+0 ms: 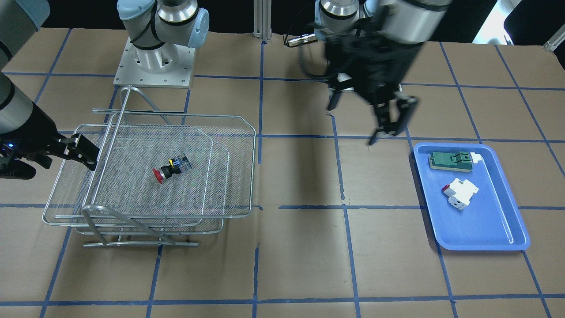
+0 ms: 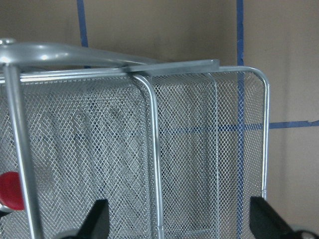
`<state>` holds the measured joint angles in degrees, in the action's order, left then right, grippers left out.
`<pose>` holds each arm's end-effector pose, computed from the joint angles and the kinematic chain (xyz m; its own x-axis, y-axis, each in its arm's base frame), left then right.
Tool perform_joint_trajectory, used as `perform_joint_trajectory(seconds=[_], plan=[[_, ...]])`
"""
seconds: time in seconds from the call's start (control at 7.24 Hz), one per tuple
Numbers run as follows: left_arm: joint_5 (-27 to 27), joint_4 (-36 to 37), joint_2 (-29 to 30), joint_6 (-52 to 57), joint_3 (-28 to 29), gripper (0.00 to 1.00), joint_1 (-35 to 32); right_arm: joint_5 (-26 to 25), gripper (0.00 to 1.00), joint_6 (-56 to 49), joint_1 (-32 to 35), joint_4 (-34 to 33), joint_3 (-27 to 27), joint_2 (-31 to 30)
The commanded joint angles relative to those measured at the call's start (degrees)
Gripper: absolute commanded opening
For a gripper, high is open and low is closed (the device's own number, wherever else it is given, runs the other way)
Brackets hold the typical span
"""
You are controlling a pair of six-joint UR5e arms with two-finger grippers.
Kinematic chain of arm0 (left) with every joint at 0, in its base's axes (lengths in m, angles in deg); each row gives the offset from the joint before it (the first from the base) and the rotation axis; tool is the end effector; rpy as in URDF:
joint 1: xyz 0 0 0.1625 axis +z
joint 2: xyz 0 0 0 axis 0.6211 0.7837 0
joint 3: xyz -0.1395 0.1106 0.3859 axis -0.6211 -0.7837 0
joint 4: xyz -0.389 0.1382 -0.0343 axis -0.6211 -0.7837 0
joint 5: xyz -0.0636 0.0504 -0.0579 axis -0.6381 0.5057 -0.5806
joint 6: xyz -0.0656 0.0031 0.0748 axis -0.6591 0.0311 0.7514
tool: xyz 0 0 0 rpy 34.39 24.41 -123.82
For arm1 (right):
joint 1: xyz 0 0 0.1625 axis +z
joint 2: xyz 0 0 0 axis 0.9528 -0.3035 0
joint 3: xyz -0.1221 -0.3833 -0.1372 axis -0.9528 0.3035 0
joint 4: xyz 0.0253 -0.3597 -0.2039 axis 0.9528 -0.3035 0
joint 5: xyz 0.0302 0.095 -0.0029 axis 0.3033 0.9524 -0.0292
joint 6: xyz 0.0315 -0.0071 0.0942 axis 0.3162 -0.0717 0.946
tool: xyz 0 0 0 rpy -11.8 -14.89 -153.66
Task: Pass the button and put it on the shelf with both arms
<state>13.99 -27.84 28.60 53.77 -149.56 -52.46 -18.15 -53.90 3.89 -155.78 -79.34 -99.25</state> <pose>-0.1562 -0.5301 0.5528 -0.7083 0.7058 -0.0053 0.6891 0.6899 -0.2218 -0.0005 -0.5665 0.3999 -0.9987 0.0464 -0.0208 0.0455 0.9981 0.0427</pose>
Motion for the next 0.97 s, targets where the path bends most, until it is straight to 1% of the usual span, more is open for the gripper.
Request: perform_joint_trajectory(seconds=[0.0, 0.14, 0.28, 0.41, 0.55, 0.69, 0.83], plan=[[-0.4, -2.3, -4.4, -17.1, -2.5, 1.00, 10.1, 0.4, 1.00, -1.1, -2.0, 0.2, -2.0, 0.4], [0.3, -2.2, -5.2, -34.4, -3.2, 1.00, 10.1, 1.6, 1.00, -1.4, -3.0, 2.3, -2.9, 0.4], [0.4, -1.9, -5.3, -44.3, -3.2, 1.00, 10.0, 3.7, 1.00, -1.6, -3.7, 3.1, -3.5, 0.3], [2.0, -1.9, -4.8, -46.8, -2.9, 1.00, 9.4, 3.7, 1.00, -1.9, -3.7, 3.3, -4.7, 0.2], [8.1, -1.5, -4.4, -49.0, -2.5, 1.00, 6.1, 3.8, 1.00, -2.5, -3.7, 3.9, -6.7, -0.2], [9.8, -0.3, -3.4, -55.1, -2.3, 1.00, 0.6, 3.9, 1.00, -2.5, -3.7, 3.9, -7.1, -0.2], [9.6, 2.7, -3.8, -54.6, -3.5, 1.00, -1.5, 3.8, 1.00, -2.2, -3.5, 3.9, -7.1, 0.2]])
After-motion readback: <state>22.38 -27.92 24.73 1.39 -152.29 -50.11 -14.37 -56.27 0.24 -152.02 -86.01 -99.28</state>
